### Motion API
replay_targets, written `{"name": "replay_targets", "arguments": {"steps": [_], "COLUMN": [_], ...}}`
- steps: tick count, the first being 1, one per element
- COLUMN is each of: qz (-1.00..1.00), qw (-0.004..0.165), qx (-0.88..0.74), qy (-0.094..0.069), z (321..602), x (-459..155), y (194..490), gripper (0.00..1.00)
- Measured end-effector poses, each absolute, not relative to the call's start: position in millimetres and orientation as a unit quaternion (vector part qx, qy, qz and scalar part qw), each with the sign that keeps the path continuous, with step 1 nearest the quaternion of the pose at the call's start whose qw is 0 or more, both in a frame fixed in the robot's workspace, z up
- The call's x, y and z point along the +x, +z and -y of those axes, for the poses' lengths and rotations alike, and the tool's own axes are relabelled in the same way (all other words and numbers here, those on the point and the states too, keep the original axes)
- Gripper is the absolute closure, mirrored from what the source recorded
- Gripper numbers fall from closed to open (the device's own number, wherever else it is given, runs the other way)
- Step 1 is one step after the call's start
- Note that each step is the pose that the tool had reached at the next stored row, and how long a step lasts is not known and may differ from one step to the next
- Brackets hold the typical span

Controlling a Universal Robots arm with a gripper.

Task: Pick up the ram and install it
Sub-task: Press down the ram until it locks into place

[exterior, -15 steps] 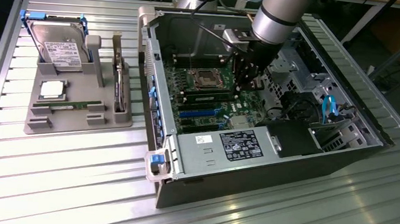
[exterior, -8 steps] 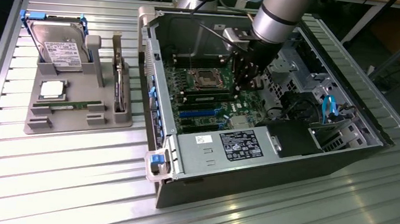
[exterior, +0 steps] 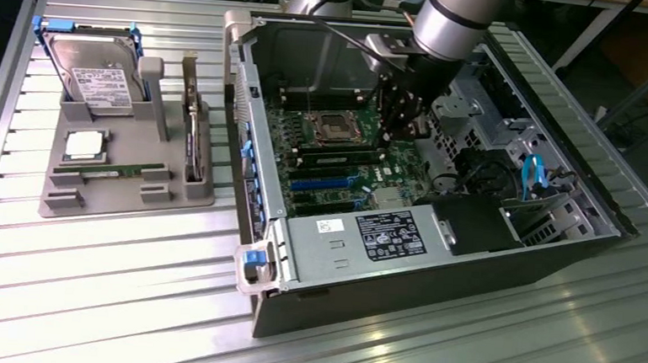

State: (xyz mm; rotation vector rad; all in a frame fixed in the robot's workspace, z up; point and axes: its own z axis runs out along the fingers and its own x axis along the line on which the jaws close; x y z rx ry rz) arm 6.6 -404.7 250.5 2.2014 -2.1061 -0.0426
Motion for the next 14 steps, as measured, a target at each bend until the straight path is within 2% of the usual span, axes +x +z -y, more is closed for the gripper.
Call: {"name": "replay_targets", "arguments": {"steps": [4,5,6,8,9,14], "qz": [0.69,0.691,0.691,0.691,0.691,0.691], "qw": [0.047,0.045,0.036,0.036,0.035,0.036], "qx": [0.722,0.722,0.722,0.722,0.722,0.722], "qy": [-0.014,-0.012,-0.002,-0.002,-0.001,-0.001], "z": [404.7,404.7,404.8,404.7,404.7,404.7], "x": [5.0,-3.0,-4.7,-4.6,-4.6,-4.6], "y": [251.9,258.4,263.5,268.3,287.5,287.6], "gripper": [0.89,0.89,0.89,0.89,0.89,0.89]}}
